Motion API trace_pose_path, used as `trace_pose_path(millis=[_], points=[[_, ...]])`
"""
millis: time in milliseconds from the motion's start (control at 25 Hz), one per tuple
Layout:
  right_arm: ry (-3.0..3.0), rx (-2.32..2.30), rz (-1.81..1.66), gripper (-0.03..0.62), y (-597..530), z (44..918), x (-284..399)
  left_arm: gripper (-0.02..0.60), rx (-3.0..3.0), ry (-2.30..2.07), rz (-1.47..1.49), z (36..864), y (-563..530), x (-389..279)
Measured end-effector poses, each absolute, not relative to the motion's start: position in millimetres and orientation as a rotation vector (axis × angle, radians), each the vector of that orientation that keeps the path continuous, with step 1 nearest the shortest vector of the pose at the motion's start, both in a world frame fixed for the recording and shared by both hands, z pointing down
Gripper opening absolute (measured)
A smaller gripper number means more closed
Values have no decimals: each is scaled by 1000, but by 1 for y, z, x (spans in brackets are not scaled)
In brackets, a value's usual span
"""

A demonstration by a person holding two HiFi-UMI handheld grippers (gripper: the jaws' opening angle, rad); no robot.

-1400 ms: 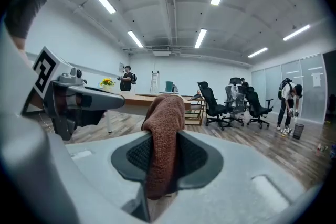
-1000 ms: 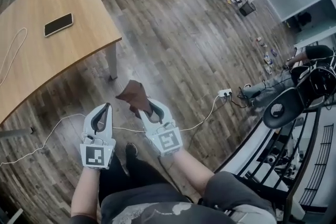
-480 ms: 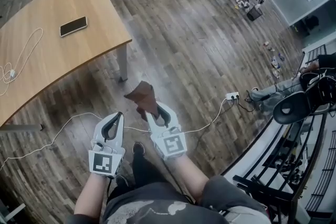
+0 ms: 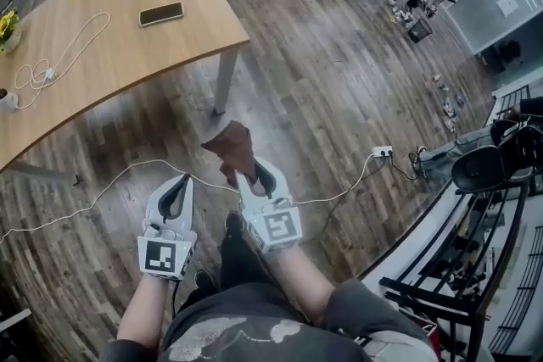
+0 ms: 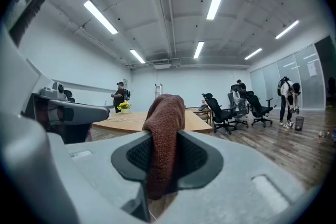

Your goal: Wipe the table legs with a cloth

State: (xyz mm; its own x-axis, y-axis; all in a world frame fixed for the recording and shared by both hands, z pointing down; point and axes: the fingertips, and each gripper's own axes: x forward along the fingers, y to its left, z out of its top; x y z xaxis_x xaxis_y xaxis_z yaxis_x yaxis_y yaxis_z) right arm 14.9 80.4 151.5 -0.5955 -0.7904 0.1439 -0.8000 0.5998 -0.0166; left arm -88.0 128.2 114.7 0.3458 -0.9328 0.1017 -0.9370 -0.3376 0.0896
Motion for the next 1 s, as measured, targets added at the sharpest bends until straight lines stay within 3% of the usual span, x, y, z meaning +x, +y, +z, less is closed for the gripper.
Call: trace_pose_path(millis=[480,1000], points=[[-2752,1336,-24,89,207,83,-23,18,2493,-1837,-52,68,228,-130],[-2690,1348,33,87,297,88,-13,18,2435,-1862,64,93,306,-140]])
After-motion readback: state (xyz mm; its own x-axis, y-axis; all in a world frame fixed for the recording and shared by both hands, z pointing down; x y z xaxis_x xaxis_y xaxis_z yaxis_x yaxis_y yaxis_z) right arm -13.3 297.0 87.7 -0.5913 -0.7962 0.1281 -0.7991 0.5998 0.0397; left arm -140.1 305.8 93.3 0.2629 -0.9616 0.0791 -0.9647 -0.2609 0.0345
